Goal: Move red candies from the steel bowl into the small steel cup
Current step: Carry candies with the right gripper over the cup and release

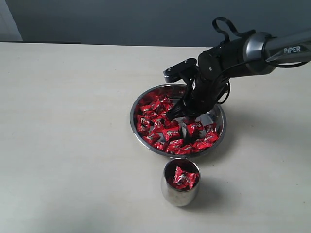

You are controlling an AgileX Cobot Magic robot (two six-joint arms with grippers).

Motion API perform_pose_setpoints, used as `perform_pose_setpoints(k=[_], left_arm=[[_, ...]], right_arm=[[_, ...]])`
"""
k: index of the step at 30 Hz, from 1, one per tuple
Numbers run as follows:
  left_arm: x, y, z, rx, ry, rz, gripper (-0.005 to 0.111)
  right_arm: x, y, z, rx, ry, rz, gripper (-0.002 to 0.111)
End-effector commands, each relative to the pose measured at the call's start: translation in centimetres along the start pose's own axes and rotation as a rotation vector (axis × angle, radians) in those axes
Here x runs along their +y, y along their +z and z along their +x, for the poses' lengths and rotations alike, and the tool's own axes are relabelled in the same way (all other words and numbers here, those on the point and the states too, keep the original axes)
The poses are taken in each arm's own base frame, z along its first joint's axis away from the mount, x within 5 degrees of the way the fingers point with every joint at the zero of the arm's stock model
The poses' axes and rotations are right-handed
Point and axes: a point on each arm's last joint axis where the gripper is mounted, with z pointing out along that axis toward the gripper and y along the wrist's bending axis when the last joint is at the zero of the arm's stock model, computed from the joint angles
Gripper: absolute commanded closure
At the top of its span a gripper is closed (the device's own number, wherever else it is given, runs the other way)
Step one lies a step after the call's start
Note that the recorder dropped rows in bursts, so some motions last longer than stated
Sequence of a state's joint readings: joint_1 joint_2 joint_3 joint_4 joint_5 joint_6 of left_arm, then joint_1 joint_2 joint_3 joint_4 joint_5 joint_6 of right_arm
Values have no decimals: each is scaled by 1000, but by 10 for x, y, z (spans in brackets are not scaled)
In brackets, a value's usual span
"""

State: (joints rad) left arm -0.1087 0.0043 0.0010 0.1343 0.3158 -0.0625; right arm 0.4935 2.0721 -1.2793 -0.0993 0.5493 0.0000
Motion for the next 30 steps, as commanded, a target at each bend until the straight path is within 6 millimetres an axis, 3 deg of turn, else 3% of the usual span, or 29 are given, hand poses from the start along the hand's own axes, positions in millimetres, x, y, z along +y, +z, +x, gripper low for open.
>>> perform_pose_setpoints(k=[1, 5, 13, 18, 30], left_arm=[[0, 0, -1, -11, -7, 6, 106], [0, 0, -1, -11, -7, 6, 106], [0, 0, -1, -11, -7, 6, 106], [0, 0, -1, -11, -7, 6, 106], [0, 0, -1, -11, -7, 6, 106]], right_arm=[[-4, -27, -7, -52, 5, 10, 109], [2, -67, -3, -30, 114, -71, 109], [74, -119, 60, 20, -45, -244, 109], [85, -135, 82, 73, -62, -289, 109], [97, -146, 94, 119, -93, -331, 109]])
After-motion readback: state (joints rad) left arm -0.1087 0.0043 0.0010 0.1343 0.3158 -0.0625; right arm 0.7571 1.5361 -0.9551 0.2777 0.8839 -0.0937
